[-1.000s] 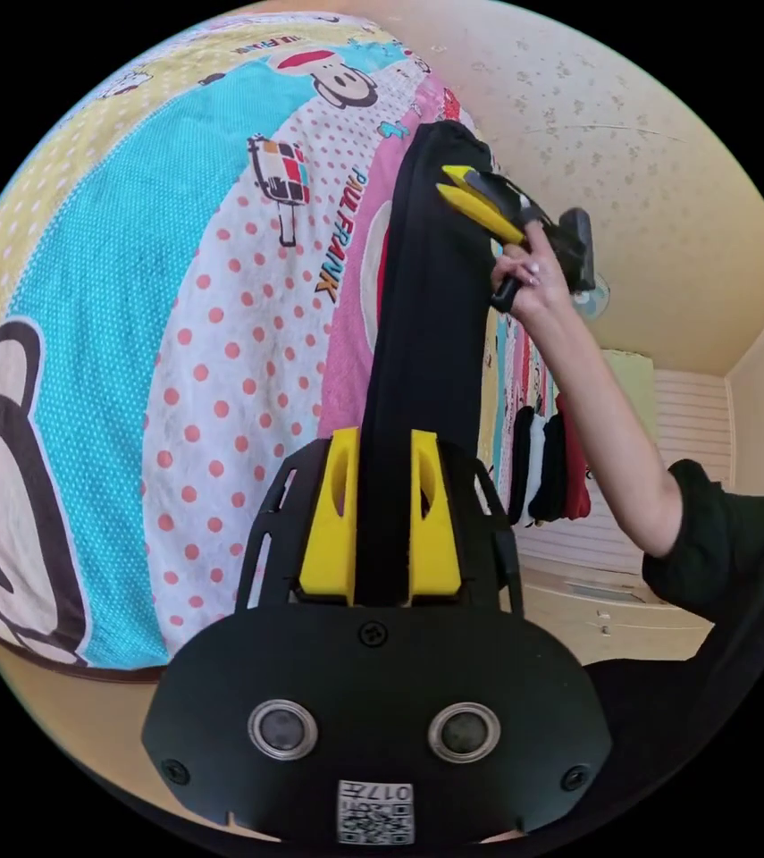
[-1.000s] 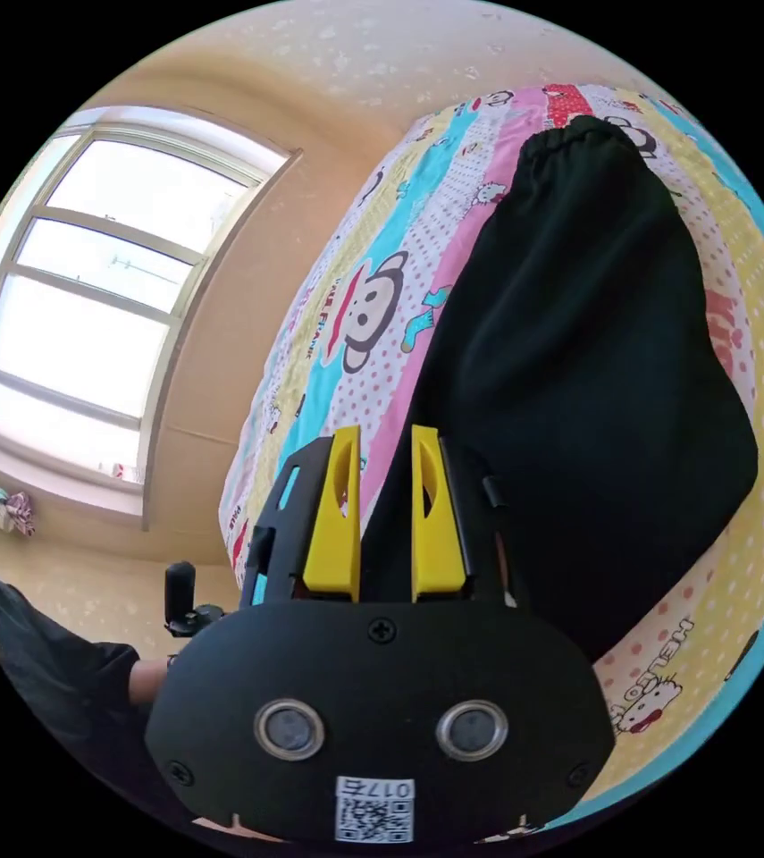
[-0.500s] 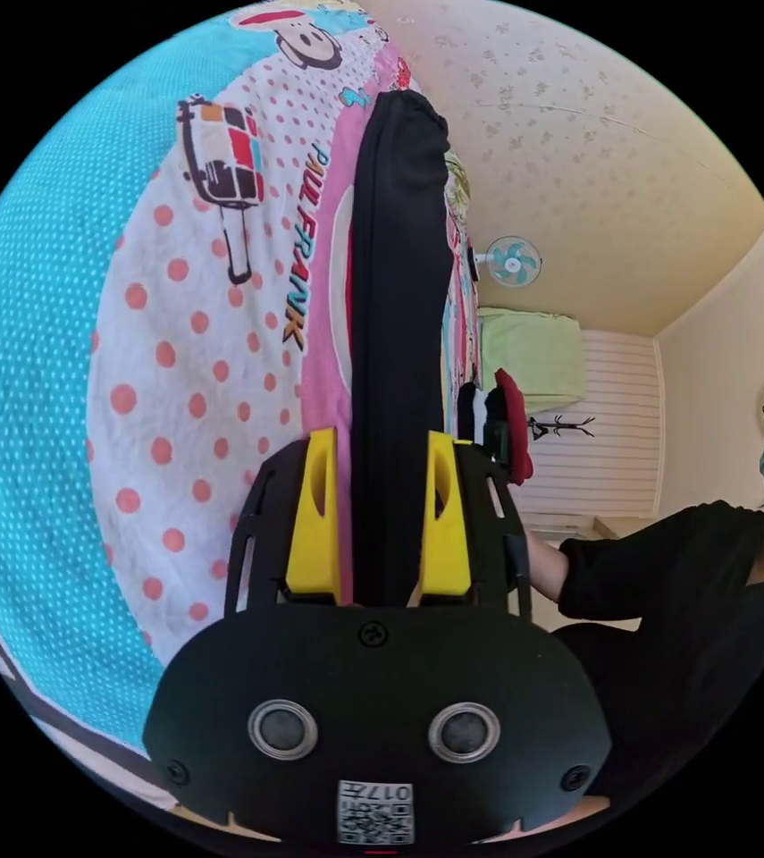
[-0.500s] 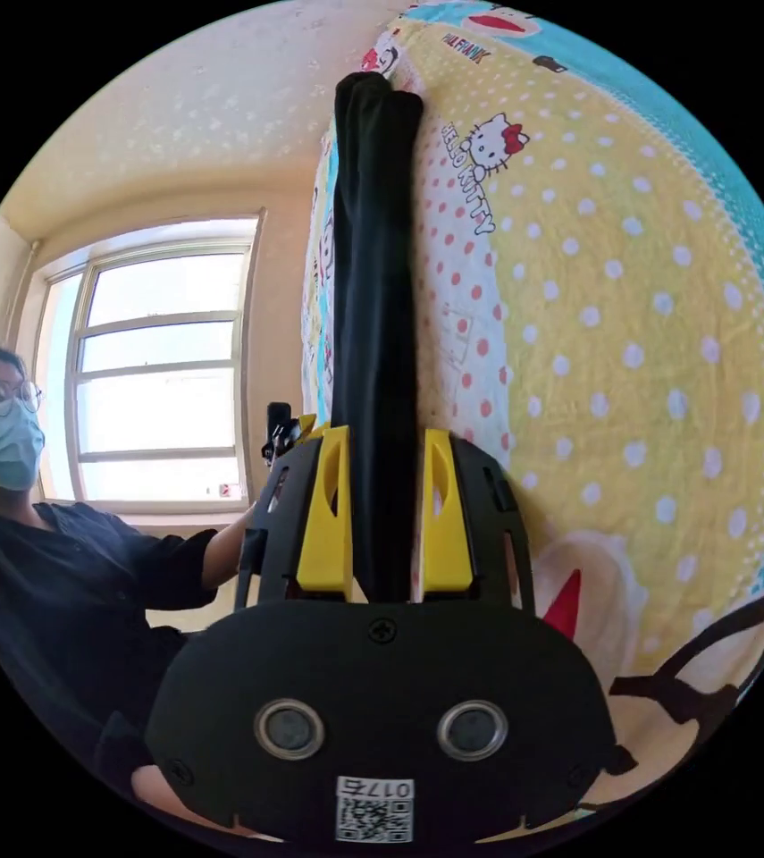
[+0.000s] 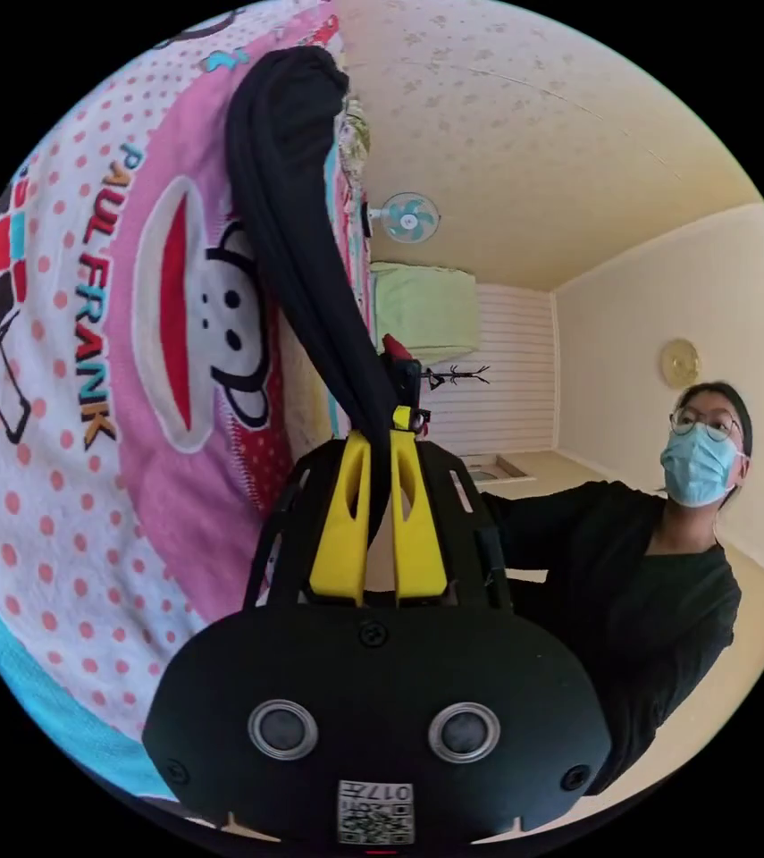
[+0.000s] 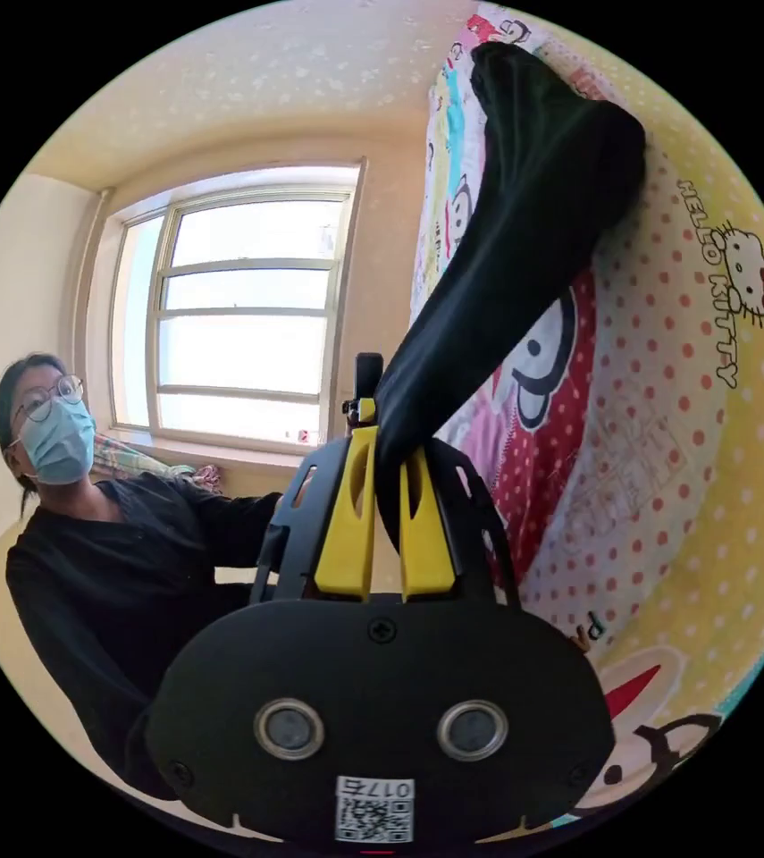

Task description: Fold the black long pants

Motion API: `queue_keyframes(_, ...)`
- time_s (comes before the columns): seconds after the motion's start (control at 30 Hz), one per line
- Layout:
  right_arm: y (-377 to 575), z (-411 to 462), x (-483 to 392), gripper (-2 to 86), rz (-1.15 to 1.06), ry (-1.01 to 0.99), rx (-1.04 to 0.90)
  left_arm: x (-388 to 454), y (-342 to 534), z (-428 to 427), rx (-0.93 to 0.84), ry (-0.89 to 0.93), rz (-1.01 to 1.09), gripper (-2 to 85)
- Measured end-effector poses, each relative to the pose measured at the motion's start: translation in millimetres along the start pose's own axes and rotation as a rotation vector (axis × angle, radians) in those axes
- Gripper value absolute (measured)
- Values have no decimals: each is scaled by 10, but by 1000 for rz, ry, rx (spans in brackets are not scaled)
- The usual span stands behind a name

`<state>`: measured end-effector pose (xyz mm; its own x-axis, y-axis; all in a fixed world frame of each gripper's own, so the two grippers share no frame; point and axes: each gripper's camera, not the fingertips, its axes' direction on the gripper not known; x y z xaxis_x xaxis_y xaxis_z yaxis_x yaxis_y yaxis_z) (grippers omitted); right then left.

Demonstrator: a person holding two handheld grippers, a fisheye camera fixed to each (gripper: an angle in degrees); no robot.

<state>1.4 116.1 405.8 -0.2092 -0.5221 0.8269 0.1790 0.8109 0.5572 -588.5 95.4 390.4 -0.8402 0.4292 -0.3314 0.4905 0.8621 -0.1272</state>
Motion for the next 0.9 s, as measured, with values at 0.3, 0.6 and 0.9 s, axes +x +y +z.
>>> queue_keyframes(0.3,556,-250,-2885,-5,-471,-28,1,3047,899,492,27,-108,541,38)
queue_keyframes(0.6,147,-505,-4515,-4,-683,140,48,4701,706,849,259,-200,703,39)
queue_keyframes(0.9,-1117,-344,-2965,-1,-383,426,-46,3005,-603,1066,277,-474,300,39)
